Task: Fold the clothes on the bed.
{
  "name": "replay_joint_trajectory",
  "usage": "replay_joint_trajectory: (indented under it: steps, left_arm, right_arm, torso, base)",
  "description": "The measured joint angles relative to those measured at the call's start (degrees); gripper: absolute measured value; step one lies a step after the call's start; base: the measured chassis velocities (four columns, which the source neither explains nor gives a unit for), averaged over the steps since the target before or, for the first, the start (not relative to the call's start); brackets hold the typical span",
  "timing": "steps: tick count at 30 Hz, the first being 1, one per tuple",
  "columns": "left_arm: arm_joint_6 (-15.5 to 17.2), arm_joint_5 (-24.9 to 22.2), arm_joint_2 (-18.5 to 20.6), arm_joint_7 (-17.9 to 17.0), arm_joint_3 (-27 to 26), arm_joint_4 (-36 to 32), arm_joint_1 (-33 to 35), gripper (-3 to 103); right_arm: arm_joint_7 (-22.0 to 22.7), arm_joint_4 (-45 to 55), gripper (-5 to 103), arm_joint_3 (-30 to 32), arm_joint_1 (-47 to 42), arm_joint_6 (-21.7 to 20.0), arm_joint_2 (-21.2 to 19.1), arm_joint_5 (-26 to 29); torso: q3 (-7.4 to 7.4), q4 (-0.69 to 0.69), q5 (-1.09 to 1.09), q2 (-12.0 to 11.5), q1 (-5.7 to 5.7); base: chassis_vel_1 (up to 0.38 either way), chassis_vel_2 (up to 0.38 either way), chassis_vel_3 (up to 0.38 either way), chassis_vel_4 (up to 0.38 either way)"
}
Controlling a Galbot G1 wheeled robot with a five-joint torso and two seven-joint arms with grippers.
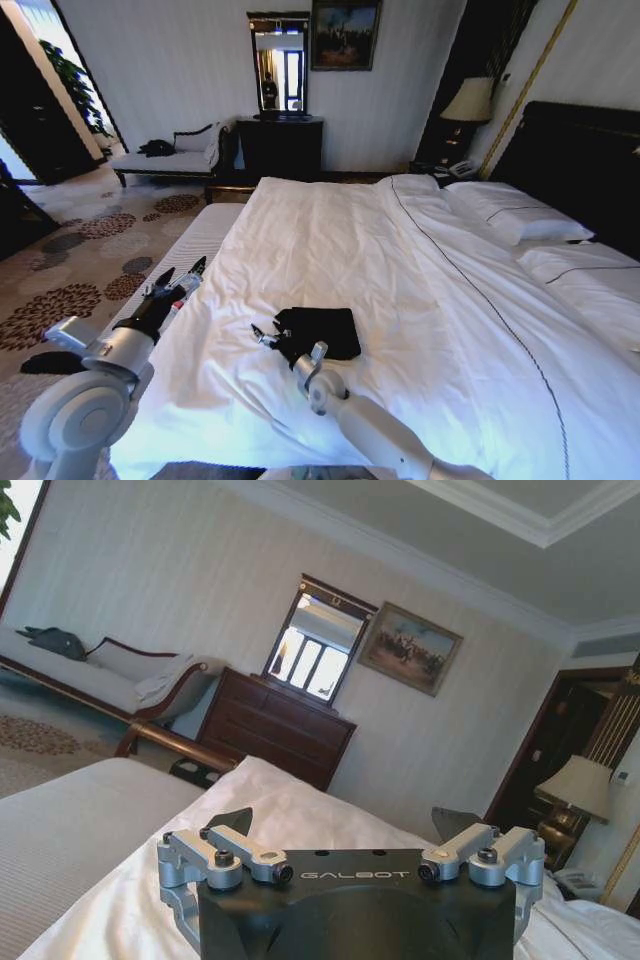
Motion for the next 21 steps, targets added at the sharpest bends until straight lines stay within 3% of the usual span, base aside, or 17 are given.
replay_joint_trajectory:
  steps: [2,5,7,8,10,12,14,15,16,17,18,21]
  left_arm:
    - [0.00,0.17,0.02,-0.01,-0.01,0.50,0.02,100]
    - [0.23,1.11,0.26,-0.46,0.56,1.37,0.03,100]
    - [0.48,1.98,0.42,-0.78,0.93,1.57,0.10,100]
    - [0.62,2.65,0.55,-0.91,1.24,1.72,0.20,100]
    - [0.70,6.35,1.13,-2.21,3.18,3.13,1.02,100]
    - [0.48,7.22,1.17,-2.41,3.61,3.44,1.25,100]
    - [-5.44,16.44,0.83,-1.61,6.48,5.47,3.38,100]
    - [-7.70,21.60,0.29,-0.28,7.48,5.91,4.53,100]
    - [-7.70,21.60,0.29,-0.28,7.48,5.91,4.53,100]
    - [-9.57,26.14,-0.37,0.59,8.51,5.88,5.89,100]
    - [-12.22,31.84,-1.25,0.87,10.55,3.19,11.01,100]
    - [-12.99,32.80,-1.14,0.53,11.36,0.47,14.97,100]
  right_arm:
    - [-2.50,3.10,100,1.78,-0.53,0.74,-1.75,0.01]
    - [-8.49,10.45,100,8.51,-1.83,1.67,-7.96,0.63]
    - [-8.47,12.46,100,11.12,-2.21,1.72,-10.15,1.09]
    - [-7.01,13.76,100,12.85,-2.40,1.75,-11.55,1.37]
    - [5.59,16.59,100,19.45,-3.23,0.47,-15.12,0.39]
    - [8.00,16.63,100,20.65,-3.42,0.12,-15.48,-0.29]
    - [16.65,15.16,100,28.85,-5.68,1.31,-17.42,-7.12]
    - [17.53,15.18,100,32.60,-7.51,1.98,-18.11,-9.55]
    - [17.53,15.18,100,32.60,-7.51,1.98,-18.11,-9.55]
    - [18.10,16.36,100,36.30,-10.11,2.14,-18.68,-11.26]
    - [22.42,23.84,100,47.34,-21.89,-0.69,-18.57,-16.85]
    - [25.38,30.84,100,53.63,-29.92,-2.89,-16.88,-20.88]
  torso:
    - [0.00,0.00,0.00,0.00,0.00]
    - [0.00,0.00,0.00,0.00,0.00]
    - [0.00,-0.01,0.00,0.00,0.00]
    - [0.00,-0.02,-0.01,0.00,0.00]
    - [0.00,-0.01,0.02,0.00,0.00]
    - [0.00,-0.01,0.02,0.00,0.00]
    - [0.00,0.00,0.00,-0.01,0.01]
    - [0.00,0.00,0.02,-0.01,0.01]
    - [0.00,0.00,0.02,-0.01,0.01]
    - [0.00,0.01,0.00,-0.01,0.01]
    - [-0.01,-0.02,0.01,0.00,0.00]
    - [-0.01,-0.01,0.02,0.00,-0.01]
  base:
    - [0.000,0.000,0.000,0.000]
    - [0.000,0.000,0.000,0.000]
    - [0.000,0.000,0.000,0.000]
    - [0.000,0.000,0.000,0.000]
    - [0.000,0.000,0.000,0.000]
    - [0.000,0.000,0.000,0.000]
    - [0.000,0.000,0.000,0.000]
    - [0.000,0.000,0.000,0.000]
    - [0.000,0.000,0.000,0.000]
    - [0.000,0.000,0.000,0.000]
    - [0.000,0.000,0.000,0.000]
    - [0.000,0.000,0.000,0.000]
